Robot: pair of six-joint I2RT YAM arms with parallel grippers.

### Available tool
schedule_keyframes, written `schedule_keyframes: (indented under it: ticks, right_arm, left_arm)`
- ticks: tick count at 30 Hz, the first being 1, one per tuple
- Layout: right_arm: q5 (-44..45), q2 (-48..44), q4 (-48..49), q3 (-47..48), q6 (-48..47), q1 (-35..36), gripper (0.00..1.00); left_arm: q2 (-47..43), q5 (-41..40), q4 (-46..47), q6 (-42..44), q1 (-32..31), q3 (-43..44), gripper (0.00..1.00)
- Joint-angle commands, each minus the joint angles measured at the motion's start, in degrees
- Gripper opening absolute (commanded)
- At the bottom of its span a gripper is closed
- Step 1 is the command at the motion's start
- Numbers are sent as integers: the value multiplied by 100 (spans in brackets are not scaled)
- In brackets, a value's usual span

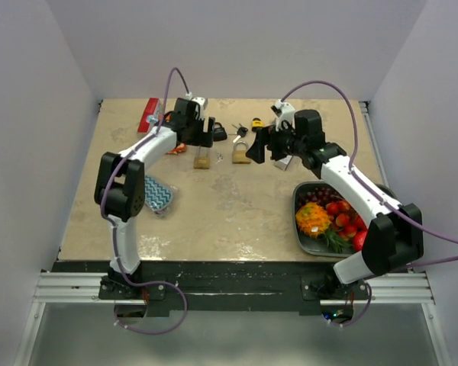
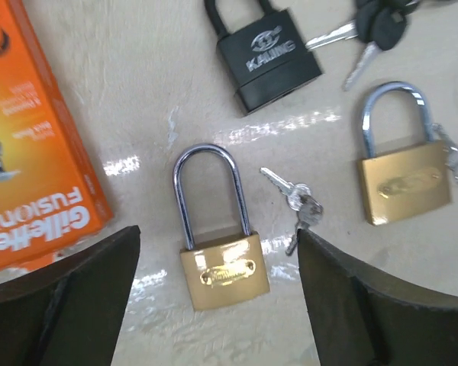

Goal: Lock with the key
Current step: Place the lock at the center of the board, then reset both arms

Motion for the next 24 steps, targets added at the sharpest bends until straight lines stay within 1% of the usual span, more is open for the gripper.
schedule_keyframes:
  ticks: [1, 2, 3, 4, 8, 9, 10, 12, 13, 15, 16, 18, 19, 22, 24]
  right_arm:
    - [221, -248, 65, 319, -280, -167, 99]
    - [230, -318, 56, 336, -289, -229, 99]
    - [222, -362, 65, 362, -307, -369, 99]
    - [222, -406, 73, 354, -341, -457, 99]
    - [371, -705, 13, 240, -491, -774, 99]
    - [397, -818, -40, 170, -517, -887, 99]
    - [467, -881, -93, 100, -526, -915, 99]
    - [739, -1047, -207, -215, -596, -941, 99]
    - [862, -1205, -217, -357, -762, -941, 99]
    - [776, -1346, -260, -725, -974, -959, 99]
    - [636, -1434, -287, -840, -1096, -959, 99]
    - [451, -1496, -453, -1112, -1185, -959, 99]
    - [294, -1583, -515, -1192, -1351, -959, 99]
    - [178, -1751, -603, -1579, -1431, -950, 99]
    - [73, -1909, -621, -1815, -1484, -950, 99]
  left_arm:
    - [-1022, 501, -287, 708, 138, 591, 90]
    - [-1119, 598, -402, 778, 173, 636, 94]
    - [-1216, 704, -594, 901, 226, 662, 95]
    - [-1443, 992, -683, 972, 365, 654, 97]
    - [-2051, 1451, -956, 1236, 682, 356, 99]
    - [-2174, 1487, -1026, 1436, 735, 242, 99]
    - [-2462, 1478, -1018, 1438, 832, -64, 99]
    - [-2754, 1504, -992, 1464, 929, -425, 99]
    - [-3051, 1635, -966, 1482, 1008, -836, 99]
    - [-3360, 1873, -904, 1622, 1052, -1295, 99]
    - [-3692, 2004, -843, 1649, 1061, -1828, 99]
    - [-4037, 2041, -588, 1667, 1061, -2393, 99]
    - [-4291, 2049, -526, 1667, 1061, -2840, 99]
    - [-4617, 1936, -534, 1579, 1061, -3387, 99]
    - [-4723, 1927, -649, 1544, 1061, -3538, 99]
